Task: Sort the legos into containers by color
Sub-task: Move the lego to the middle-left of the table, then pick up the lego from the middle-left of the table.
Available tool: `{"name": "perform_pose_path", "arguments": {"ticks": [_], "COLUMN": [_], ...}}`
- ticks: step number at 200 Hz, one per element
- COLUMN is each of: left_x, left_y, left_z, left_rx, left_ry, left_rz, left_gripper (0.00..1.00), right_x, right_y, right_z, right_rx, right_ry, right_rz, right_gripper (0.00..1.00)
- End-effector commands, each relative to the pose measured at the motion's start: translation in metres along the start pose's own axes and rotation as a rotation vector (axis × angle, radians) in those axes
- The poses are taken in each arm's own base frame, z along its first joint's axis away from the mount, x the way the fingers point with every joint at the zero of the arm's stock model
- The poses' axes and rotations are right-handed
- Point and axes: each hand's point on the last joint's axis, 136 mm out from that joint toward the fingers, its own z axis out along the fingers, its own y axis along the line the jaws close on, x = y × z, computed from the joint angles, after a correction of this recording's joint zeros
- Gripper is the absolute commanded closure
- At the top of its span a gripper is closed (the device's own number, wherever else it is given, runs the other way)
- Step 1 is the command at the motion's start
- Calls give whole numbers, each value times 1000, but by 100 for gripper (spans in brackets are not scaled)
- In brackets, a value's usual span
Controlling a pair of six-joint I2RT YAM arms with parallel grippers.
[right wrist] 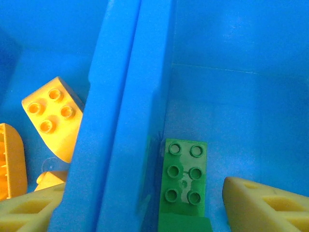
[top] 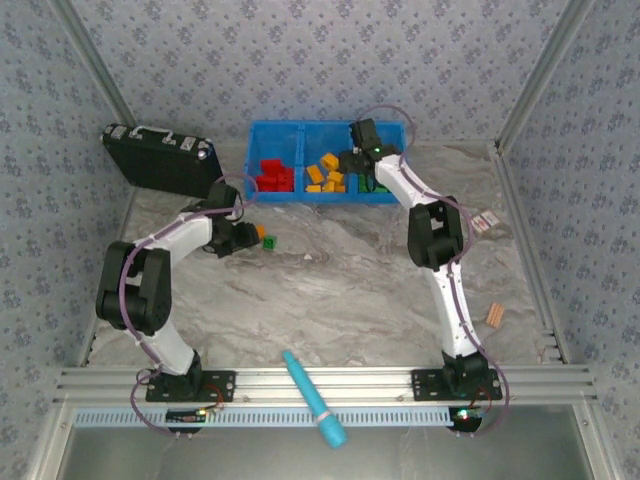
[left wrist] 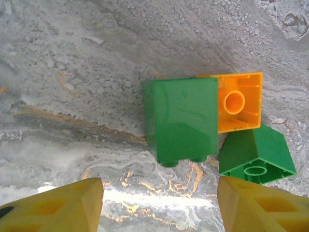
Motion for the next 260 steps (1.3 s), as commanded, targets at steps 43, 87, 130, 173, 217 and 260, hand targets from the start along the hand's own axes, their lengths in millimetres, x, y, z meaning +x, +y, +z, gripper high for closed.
{"name": "perform_pose_path", "arguments": {"ticks": [43,87,130,173,217,260], "left_x": [-14,-21,-24,-33,-44,-55], "left_y": [-5,-2,0,-1,-8,-10], "left_z": [25,28,34,33,37,41], "left_rx": [-20,-40,-64,-75,-51,-60], "left_ry": [-10,-38,-36,-74,-110,-146], "left_rz": [49,62,85,129,165,203], "left_gripper": [38,45,50,48,48,54], "right_x": [3,-12,-20,-23,-19,-21], "right_y": [-4,-1,9,12,8,6], "right_z": [-38,-63,-79,-88,-86,-91], "right_rx": [50,18,-29,-39,-34,-28], "right_ry": [42,-8,-28,-31,-14,-21], "right_rz": [-58,-74,-100,-116,-120,-121], "right_gripper": [46,25,21,19,19,20]}}
